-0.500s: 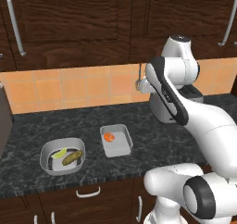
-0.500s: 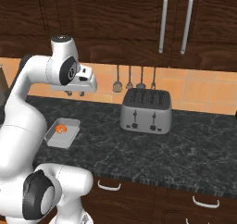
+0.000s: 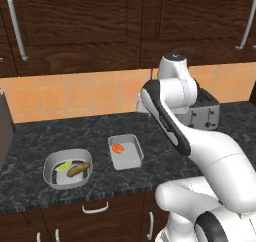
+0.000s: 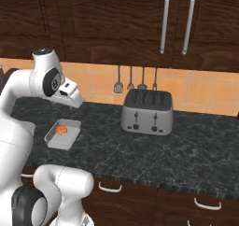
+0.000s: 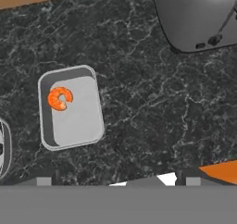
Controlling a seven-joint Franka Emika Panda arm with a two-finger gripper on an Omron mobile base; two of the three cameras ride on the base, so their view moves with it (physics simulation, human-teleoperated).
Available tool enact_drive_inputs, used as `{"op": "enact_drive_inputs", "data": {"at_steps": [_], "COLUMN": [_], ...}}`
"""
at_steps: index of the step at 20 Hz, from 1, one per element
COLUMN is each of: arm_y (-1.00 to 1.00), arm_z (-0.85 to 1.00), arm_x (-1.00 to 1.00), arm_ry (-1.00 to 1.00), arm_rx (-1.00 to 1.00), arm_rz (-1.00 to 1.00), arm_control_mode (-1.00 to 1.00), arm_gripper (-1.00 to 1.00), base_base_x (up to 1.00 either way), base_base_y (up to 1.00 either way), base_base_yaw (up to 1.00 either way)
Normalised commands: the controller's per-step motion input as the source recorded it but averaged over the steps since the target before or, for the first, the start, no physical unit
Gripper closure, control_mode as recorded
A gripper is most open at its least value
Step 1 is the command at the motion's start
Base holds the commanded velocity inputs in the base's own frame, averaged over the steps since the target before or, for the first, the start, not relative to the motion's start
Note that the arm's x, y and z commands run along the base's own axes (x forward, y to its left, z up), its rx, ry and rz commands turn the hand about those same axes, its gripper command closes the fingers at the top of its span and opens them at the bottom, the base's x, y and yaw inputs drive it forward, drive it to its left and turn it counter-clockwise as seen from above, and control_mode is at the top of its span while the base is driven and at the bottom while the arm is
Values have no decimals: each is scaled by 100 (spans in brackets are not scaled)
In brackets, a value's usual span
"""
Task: Take the meat container that has the shrimp and place it on the second highest rack of the freezer. Then take the vegetable container that has the lemon wedge and potato and place it on the highest rack of the freezer.
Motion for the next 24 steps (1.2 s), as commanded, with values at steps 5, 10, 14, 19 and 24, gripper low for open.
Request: {"op": "enact_drive_inputs", "data": {"at_steps": [5,10,14,19,24], "arm_y": [53,27,11,10,36], "arm_z": [-47,-26,-12,-38,-43], "arm_x": [-16,0,12,1,6], "arm_ry": [0,0,0,0,0], "arm_rx": [13,6,1,14,12], "arm_rz": [-53,-42,-28,-32,-33], "arm_control_mode": [-100,-100,-100,-100,-100], "arm_gripper": [-100,-100,-100,-100,-100], "base_base_x": [0,0,0,0,0], "base_base_y": [0,0,0,0,0], "base_base_yaw": [0,0,0,0,0]}}
